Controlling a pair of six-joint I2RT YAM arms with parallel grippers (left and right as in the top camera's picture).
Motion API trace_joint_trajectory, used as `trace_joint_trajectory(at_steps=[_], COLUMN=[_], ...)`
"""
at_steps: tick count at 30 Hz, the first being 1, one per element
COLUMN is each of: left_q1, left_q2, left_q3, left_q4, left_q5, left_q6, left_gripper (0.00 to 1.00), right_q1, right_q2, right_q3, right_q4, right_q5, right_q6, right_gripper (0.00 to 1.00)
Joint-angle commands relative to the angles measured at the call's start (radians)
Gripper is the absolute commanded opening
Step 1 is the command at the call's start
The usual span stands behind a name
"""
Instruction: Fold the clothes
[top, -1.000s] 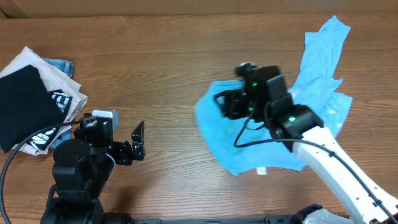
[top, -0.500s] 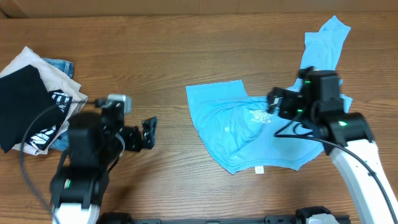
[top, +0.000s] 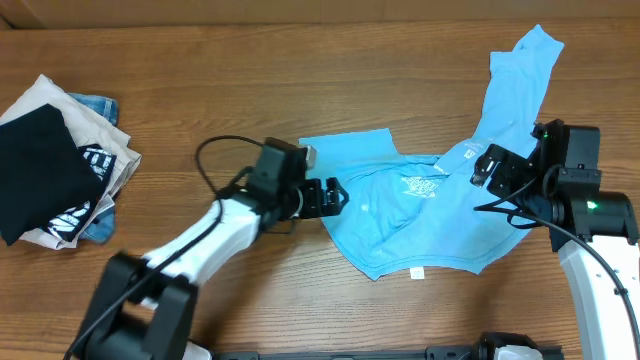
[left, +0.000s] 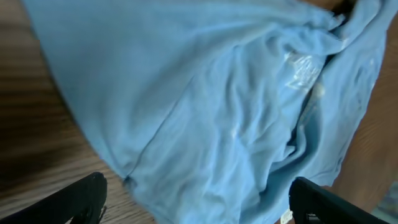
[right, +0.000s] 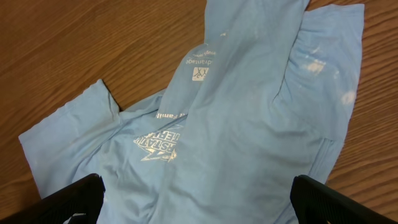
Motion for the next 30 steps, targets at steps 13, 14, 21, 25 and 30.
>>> trace_joint_trajectory(at_steps=[13,14,21,25,30], left_q1=[-0.017,-0.004,0.344,0.469,0.499], left_q2=[0.120,0.108,-0.077,-0.071,-0.071], left_q3=[0.012,0.014,0.269,0.449,0.536], left_q4=[0.104,0.100,-0.052,-0.118,-0.341], left_q5=[-0.154,-0.169,-0.357,-0.314,-0.154], left_q6=[-0.107,-0.087,0.174,0.181,0.182], left_gripper=[0.04,0.04,0.04,0.66,1.00], right_q1=[-0.003,-0.003,-0.003,-0.003,-0.003], right_q2=[-0.013,-0.013,-0.013,-0.013,-0.013], right_q3=[0.013,0.013,0.013,0.013,0.013], right_q4=[-0.002,-0.002,-0.001,-0.002,-0.002], right_q5=[0.007,0.007,0.009,0.009,0.009], right_q6=[0.000,0.000,0.000,0.000,0.000], right_gripper=[1.00,1.00,1.00,1.00,1.00])
